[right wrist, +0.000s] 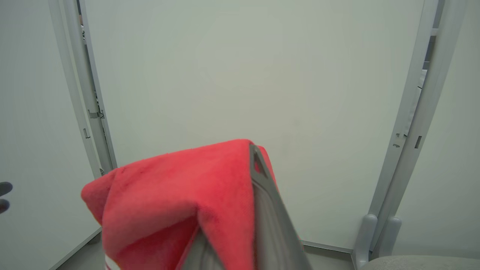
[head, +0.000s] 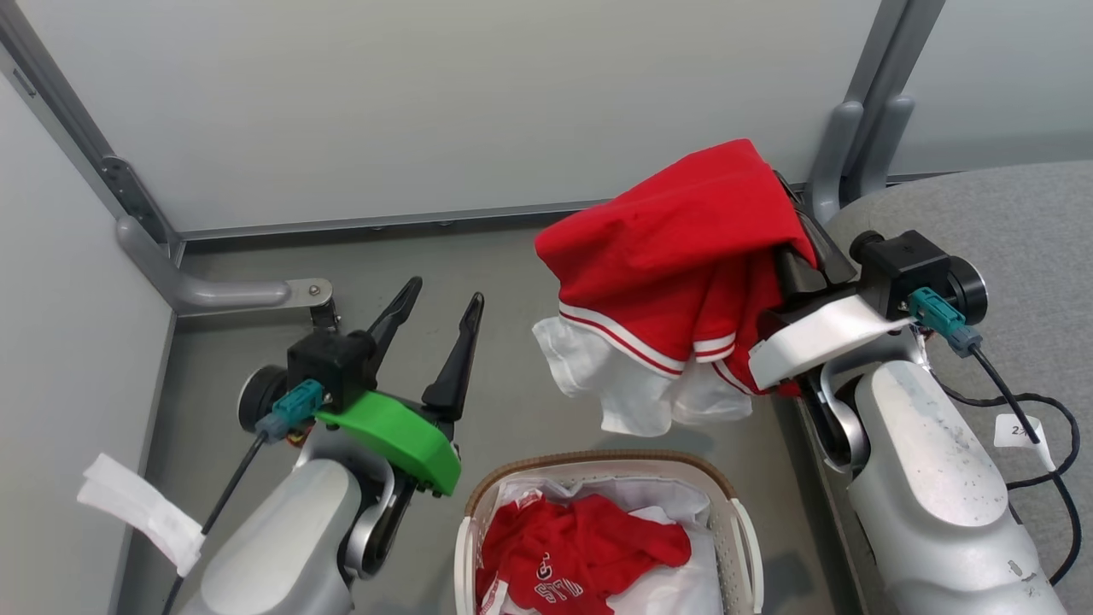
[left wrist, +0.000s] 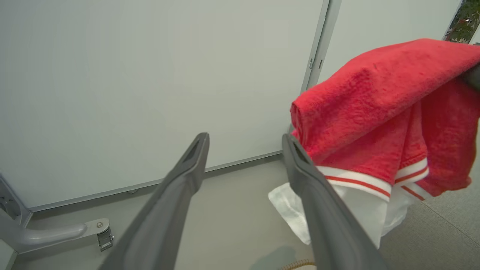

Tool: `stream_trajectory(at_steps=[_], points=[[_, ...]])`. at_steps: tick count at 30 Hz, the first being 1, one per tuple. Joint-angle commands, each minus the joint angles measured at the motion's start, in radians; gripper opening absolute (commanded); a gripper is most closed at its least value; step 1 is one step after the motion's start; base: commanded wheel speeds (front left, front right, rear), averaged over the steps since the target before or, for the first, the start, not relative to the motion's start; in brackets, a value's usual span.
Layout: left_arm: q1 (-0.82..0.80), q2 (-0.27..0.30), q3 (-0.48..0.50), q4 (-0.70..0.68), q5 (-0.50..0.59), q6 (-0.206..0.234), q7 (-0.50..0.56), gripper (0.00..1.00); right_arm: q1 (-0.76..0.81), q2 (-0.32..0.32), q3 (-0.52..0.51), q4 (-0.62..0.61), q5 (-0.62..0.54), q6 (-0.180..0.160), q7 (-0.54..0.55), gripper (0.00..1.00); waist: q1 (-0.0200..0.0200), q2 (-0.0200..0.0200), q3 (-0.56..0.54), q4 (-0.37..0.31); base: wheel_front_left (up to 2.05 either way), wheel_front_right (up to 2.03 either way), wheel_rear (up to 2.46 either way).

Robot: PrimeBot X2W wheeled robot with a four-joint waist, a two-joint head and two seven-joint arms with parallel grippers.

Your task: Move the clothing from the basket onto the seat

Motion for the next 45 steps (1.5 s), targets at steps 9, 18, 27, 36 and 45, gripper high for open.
stream_trajectory(at_steps=[9,18,27,36,45], points=[[0.144,-0.064,0.111,0.022,0.101,-0.059,0.0,1.0,0.01,-0.003,-0.021,-0.006,-0.017,-0.001,-0.003,0.0,0.0,0.0,0.012,-0.014,0.0,0.0,0.0],[0.175,-0.1,0.17,0.041,0.179,-0.088,0.0,1.0,0.003,-0.003,-0.043,0.0,-0.029,-0.001,-0.003,0.0,0.0,0.0,0.031,-0.052,0.0,0.0,0.0],[0.159,-0.113,0.208,0.023,0.233,-0.105,0.0,1.0,-0.032,-0.004,-0.073,-0.006,-0.055,-0.001,-0.003,0.0,0.0,0.0,0.089,-0.165,0.0,0.0,0.0],[0.107,-0.115,0.207,0.026,0.274,-0.112,-0.001,1.0,-0.046,-0.003,-0.139,-0.015,-0.093,-0.001,-0.003,0.0,0.0,0.0,0.171,-0.378,0.0,0.0,0.0],[0.063,-0.108,0.157,0.053,0.276,-0.115,-0.001,1.0,-0.044,-0.003,-0.182,-0.012,-0.071,-0.001,-0.003,0.0,0.0,0.0,0.219,-0.543,0.0,0.0,0.0]])
